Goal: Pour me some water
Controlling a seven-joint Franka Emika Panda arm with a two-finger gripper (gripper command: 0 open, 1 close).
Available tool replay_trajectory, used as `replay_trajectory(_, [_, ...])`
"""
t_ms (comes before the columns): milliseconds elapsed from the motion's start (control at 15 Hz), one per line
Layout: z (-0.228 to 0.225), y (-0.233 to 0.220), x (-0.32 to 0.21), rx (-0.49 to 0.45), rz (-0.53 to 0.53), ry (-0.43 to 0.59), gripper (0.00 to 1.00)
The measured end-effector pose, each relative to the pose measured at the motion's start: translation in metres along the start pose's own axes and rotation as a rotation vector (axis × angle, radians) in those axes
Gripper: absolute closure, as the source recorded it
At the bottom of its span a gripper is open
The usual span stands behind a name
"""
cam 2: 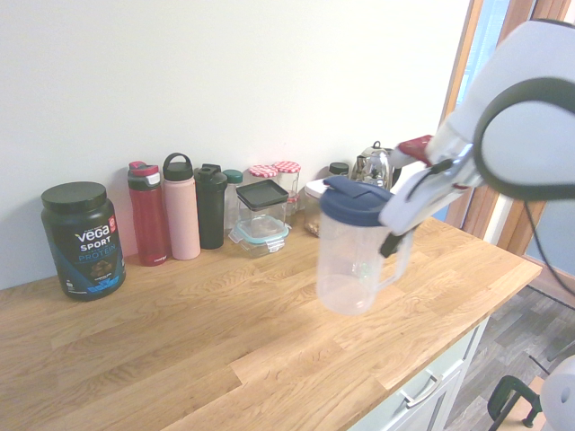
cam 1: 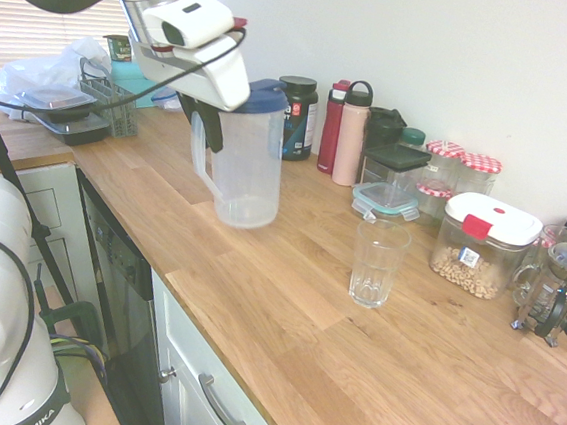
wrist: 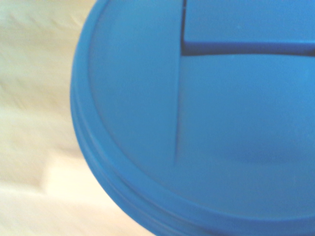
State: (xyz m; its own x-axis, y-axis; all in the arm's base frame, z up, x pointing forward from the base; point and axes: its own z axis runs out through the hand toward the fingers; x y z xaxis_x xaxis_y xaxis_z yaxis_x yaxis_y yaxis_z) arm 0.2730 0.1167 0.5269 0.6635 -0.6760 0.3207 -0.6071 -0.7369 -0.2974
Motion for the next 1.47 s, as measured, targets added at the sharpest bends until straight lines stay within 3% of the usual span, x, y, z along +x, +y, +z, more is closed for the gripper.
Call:
replay_trajectory(400, [0.061,-0.115,0.005,-0.035,0.102,-0.022,1.00])
replay_trajectory(733, [0.092,-0.139,-0.017,-0.023,0.082,-0.042,1.00])
replay_trajectory(1000, [0.101,-0.132,-0.020,-0.005,0.059,-0.024,1.00])
replay_trajectory(1067, [0.103,-0.130,-0.019,-0.009,0.058,-0.023,0.00])
replay_trajectory(1467, [0.114,-0.129,-0.020,-0.022,0.051,-0.039,0.00])
